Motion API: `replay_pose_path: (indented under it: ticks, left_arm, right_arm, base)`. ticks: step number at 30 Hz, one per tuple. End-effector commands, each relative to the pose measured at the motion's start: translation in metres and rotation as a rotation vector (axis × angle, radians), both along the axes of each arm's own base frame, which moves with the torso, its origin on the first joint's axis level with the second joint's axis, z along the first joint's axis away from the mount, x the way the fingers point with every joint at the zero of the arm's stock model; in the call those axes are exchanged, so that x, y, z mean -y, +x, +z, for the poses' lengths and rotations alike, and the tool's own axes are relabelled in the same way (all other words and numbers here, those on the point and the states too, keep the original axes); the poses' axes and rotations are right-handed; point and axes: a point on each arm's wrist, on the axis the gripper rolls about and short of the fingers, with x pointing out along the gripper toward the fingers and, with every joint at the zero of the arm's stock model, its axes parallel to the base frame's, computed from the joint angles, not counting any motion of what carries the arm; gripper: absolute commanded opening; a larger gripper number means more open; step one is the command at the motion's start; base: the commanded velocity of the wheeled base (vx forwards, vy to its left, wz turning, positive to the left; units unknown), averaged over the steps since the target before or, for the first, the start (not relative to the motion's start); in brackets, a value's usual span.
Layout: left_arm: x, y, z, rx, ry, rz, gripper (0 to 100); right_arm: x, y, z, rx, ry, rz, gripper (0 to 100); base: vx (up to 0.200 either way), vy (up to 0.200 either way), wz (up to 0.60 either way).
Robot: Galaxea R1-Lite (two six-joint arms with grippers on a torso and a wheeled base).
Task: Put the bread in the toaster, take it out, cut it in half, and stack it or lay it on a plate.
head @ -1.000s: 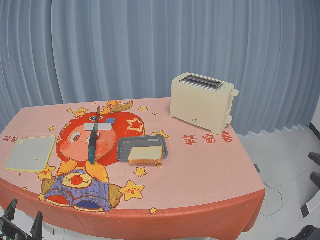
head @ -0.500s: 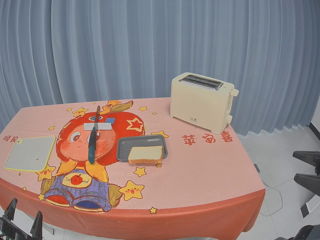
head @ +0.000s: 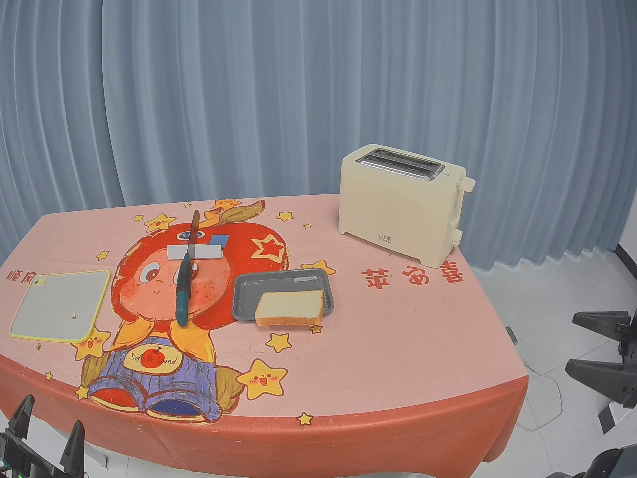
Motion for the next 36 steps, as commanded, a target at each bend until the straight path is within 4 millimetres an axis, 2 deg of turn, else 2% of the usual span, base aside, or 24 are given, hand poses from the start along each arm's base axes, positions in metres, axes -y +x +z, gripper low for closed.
replay_pose_path:
  ticks: [1,9,14,36]
  left_arm:
    - [0.000,0.001,-0.005,-0.018,-0.001,-0.001,100]
    - [0.000,0.001,-0.005,-0.018,0.000,0.001,100]
    - [0.000,0.001,-0.005,-0.018,-0.001,0.001,100]
    - [0.000,0.001,-0.005,-0.016,0.000,-0.001,100]
  right_arm:
    - [0.000,0.000,-0.002,-0.010,-0.003,0.000,100]
    - [-0.001,0.002,-0.003,-0.022,-0.002,-0.002,100]
    - [-0.005,0.008,-0.003,-0.076,0.029,-0.033,100]
    - [-0.019,0.014,-0.009,-0.246,0.096,-0.006,100]
  base:
    - [0.000,0.000,0.00]
    - [0.000,0.000,0.00]
    - [0.000,0.000,0.00]
    - [0.000,0.000,0.00]
